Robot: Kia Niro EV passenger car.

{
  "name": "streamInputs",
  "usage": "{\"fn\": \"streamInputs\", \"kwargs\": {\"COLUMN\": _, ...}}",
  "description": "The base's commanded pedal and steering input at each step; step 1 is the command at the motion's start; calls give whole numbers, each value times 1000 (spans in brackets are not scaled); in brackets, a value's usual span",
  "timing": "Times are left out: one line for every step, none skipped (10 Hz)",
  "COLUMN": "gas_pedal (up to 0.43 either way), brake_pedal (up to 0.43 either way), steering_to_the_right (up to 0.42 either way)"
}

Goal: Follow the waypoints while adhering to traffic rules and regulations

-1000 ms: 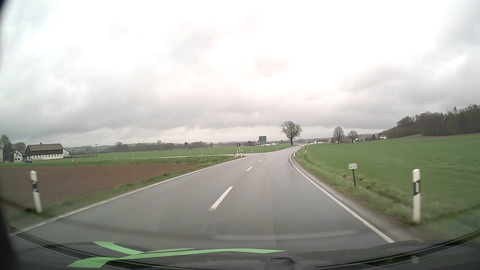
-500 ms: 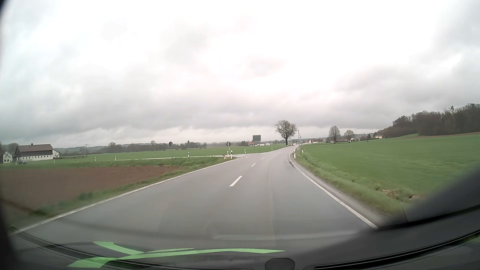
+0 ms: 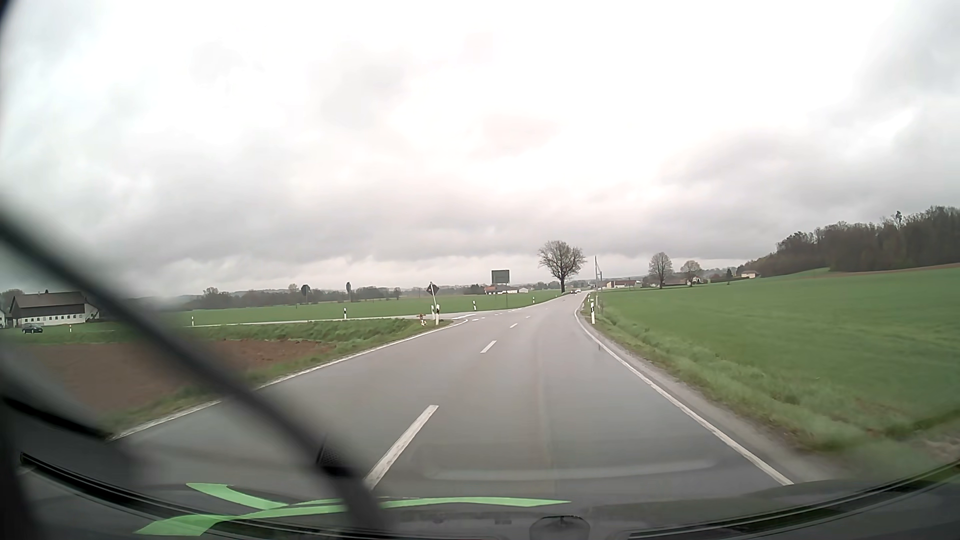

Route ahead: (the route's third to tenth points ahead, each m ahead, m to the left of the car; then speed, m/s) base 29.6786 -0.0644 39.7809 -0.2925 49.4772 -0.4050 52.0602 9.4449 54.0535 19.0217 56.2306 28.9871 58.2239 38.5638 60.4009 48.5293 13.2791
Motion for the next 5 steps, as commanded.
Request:
{"fn": "streamInputs", "kwargs": {"gas_pedal": 0, "brake_pedal": 244, "steering_to_the_right": 15}}
{"fn": "streamInputs", "kwargs": {"gas_pedal": 0, "brake_pedal": 250, "steering_to_the_right": 16}}
{"fn": "streamInputs", "kwargs": {"gas_pedal": 0, "brake_pedal": 250, "steering_to_the_right": 15}}
{"fn": "streamInputs", "kwargs": {"gas_pedal": 0, "brake_pedal": 244, "steering_to_the_right": 15}}
{"fn": "streamInputs", "kwargs": {"gas_pedal": 0, "brake_pedal": 244, "steering_to_the_right": 15}}
